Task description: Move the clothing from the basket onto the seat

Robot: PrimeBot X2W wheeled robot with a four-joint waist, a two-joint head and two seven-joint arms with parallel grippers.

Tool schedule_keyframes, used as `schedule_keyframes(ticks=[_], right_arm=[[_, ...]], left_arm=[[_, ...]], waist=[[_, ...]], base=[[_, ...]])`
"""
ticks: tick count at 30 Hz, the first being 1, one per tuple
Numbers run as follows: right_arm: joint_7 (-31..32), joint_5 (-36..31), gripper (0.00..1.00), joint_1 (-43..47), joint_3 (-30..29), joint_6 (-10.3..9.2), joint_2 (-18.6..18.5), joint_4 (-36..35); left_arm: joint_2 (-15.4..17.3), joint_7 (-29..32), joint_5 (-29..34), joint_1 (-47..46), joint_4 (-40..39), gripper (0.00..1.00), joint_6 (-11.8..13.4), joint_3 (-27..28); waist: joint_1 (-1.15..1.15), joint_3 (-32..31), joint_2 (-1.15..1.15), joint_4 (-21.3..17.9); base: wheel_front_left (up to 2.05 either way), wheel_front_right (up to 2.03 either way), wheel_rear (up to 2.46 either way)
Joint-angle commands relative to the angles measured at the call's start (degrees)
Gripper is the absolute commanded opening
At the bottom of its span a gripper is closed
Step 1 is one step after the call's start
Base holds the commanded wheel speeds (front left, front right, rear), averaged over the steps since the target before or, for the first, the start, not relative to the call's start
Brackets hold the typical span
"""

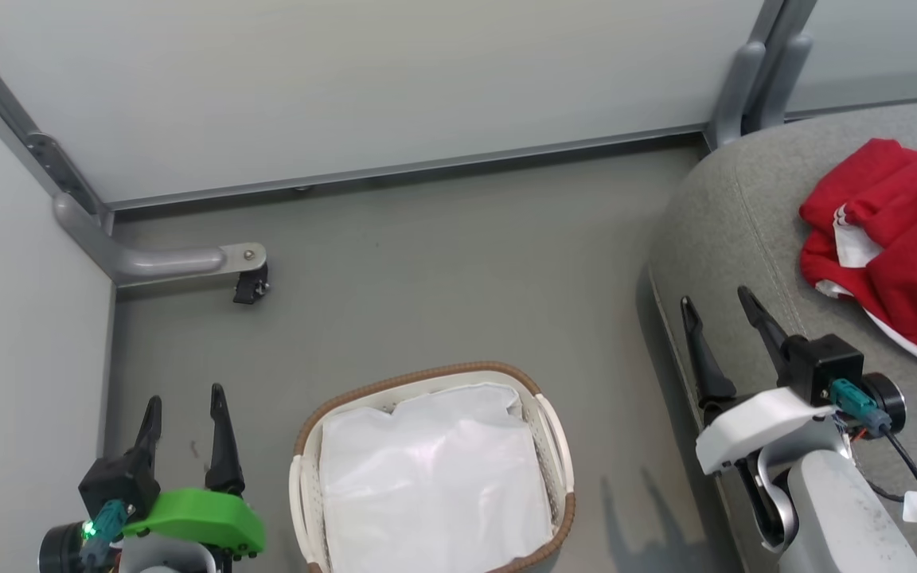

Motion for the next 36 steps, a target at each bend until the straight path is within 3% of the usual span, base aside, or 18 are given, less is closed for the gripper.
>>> schedule_keyframes(ticks=[1, 12, 13, 17, 36], right_arm=[[-0.02, 0.51, 1.00, 1.33, 0.06, -0.08, -0.22, 0.20], [-0.02, 2.19, 1.00, 5.96, 0.91, -0.08, -0.20, 1.03], [0.00, 1.97, 0.00, 5.58, 0.87, 0.00, 0.05, 1.10], [0.10, 2.01, 0.00, 7.01, 0.87, 0.00, 0.46, 3.02], [5.34, 22.17, 0.00, 7.60, -1.42, -0.01, 0.32, 0.29]], left_arm=[[0.05, 0.04, -0.28, 1.12, 0.19, 1.00, 0.27, 0.52], [0.04, 0.04, -3.87, 5.38, 1.82, 1.00, -1.00, 1.01], [-0.02, 0.00, -4.79, 4.87, 2.17, 0.00, -1.09, 0.88], [-0.32, 0.05, -4.82, 5.16, 4.18, 0.00, -1.09, 0.80], [-0.22, 5.31, -22.77, 3.56, 1.32, 0.00, -2.07, 2.24]], waist=[[0.00, -1.65, 0.00, 1.49], [0.00, -5.24, 0.00, 2.61], [0.00, -5.20, 0.00, 2.52], [0.00, -5.24, 0.00, 2.54], [0.00, -5.48, 0.00, 2.73]], base=[[0.00, 0.00, 0.00], [0.00, 0.00, 0.00], [0.00, 0.00, 0.00], [0.00, 0.00, 0.00], [0.00, 0.00, 0.00]])
